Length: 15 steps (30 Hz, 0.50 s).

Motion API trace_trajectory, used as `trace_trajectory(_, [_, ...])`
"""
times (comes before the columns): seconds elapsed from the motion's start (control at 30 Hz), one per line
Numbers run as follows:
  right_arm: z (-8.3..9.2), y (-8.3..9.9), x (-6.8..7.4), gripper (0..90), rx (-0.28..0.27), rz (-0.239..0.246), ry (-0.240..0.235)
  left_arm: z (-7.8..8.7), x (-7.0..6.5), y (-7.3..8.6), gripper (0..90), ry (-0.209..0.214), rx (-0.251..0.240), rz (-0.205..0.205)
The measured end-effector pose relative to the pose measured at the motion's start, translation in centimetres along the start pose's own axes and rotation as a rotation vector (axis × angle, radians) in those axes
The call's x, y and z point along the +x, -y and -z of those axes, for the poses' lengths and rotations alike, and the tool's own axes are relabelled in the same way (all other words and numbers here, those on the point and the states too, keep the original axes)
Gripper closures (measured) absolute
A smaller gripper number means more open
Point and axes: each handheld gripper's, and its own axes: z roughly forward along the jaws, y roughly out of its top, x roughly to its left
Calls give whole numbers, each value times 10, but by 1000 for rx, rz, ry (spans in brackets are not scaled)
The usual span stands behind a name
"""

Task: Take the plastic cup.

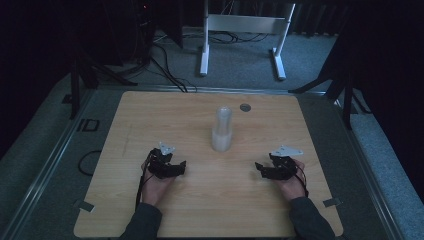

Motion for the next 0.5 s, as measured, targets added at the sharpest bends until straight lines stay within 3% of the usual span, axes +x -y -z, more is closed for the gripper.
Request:
trace_trajectory(0.2, [3,-2,2,281,-5,8,-7,2,0,-1,263,31,-6,16])
trace_trajectory(0.5, [8,-9,3,281,-23,5,-27,6,-4,-9,331,89,-40,-3])
